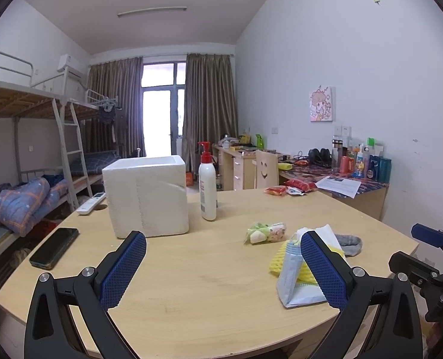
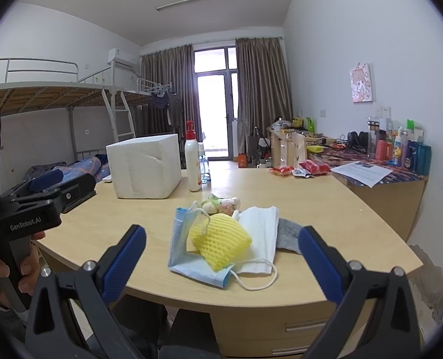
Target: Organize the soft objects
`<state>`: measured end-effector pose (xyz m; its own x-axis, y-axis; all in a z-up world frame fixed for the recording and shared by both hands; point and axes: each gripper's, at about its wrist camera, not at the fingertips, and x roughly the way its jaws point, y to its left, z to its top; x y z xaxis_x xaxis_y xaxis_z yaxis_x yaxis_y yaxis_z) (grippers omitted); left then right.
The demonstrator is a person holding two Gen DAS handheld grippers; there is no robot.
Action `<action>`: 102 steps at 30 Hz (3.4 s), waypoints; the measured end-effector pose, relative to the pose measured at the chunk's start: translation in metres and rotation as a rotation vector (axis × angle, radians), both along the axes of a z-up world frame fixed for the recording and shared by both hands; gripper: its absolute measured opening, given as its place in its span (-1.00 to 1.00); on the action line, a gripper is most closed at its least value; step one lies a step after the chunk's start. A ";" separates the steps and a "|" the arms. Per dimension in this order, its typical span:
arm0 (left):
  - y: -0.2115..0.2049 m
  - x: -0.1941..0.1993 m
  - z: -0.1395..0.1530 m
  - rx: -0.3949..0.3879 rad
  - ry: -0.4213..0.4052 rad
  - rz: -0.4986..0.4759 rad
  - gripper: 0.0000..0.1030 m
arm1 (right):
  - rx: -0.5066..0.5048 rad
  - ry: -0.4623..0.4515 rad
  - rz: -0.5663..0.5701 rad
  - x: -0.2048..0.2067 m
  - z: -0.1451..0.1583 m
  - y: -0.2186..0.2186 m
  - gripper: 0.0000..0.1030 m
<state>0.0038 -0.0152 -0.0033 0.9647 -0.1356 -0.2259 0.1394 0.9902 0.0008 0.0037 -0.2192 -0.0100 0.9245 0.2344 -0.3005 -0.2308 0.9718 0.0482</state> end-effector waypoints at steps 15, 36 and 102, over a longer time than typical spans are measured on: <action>-0.002 -0.002 0.002 -0.001 0.003 -0.020 1.00 | 0.002 0.001 -0.001 -0.001 0.000 -0.001 0.99; -0.011 0.007 -0.002 0.007 0.010 -0.047 1.00 | 0.001 0.015 -0.011 0.007 0.001 -0.006 0.99; -0.071 0.113 -0.093 0.062 0.497 -0.361 -0.69 | -0.013 0.224 0.062 0.097 -0.039 -0.007 0.99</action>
